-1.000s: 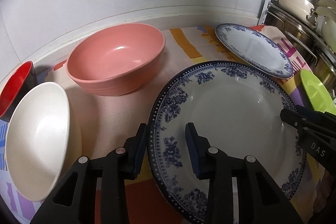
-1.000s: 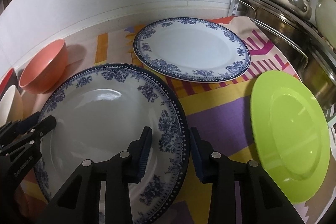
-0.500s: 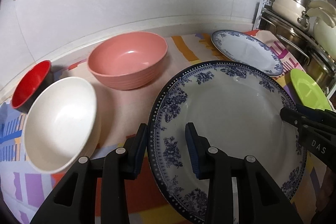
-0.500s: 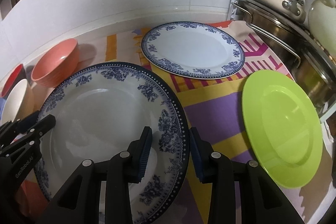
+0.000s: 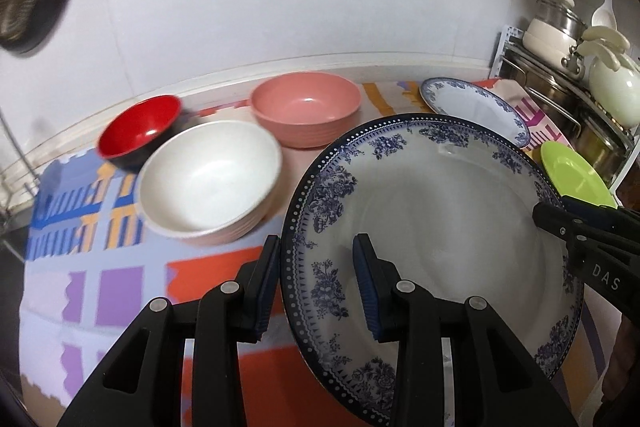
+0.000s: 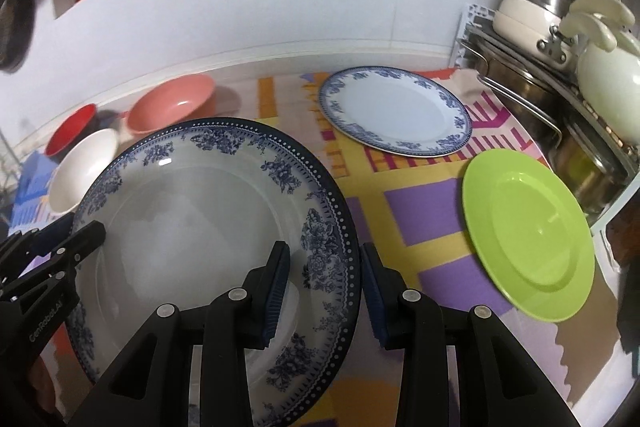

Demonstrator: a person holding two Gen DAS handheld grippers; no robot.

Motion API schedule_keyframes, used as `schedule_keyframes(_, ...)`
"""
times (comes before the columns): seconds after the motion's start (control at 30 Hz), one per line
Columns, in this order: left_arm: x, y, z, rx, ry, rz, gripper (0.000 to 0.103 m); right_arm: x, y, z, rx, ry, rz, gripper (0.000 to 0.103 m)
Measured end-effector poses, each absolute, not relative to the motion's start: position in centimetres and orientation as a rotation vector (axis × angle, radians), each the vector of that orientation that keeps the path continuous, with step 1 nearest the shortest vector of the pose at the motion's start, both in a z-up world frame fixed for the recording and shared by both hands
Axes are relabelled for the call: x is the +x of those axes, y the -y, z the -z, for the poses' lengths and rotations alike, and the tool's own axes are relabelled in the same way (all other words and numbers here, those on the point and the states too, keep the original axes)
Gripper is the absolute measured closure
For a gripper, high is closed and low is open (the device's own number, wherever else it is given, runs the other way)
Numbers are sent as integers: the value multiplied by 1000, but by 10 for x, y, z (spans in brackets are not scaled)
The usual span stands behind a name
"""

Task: Organize plates and bowls
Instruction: 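Lift the blue-and-white plate with both grippers and carry it toward the sink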

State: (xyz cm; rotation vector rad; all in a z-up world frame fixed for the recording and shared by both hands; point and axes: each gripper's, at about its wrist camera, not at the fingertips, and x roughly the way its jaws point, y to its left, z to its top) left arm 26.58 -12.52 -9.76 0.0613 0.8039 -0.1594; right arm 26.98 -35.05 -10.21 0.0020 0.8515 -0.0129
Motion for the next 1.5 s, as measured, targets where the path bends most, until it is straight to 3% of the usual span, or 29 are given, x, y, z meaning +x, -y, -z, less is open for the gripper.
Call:
schedule_keyframes(0.67,173,34,94,2,-806,-49,67,205,265,95,-70,-847,-184,66)
schedule_keyframes(1.5,150,-45,134,-66,-933,-255,67,206,166,140,-155,-984,-398,66)
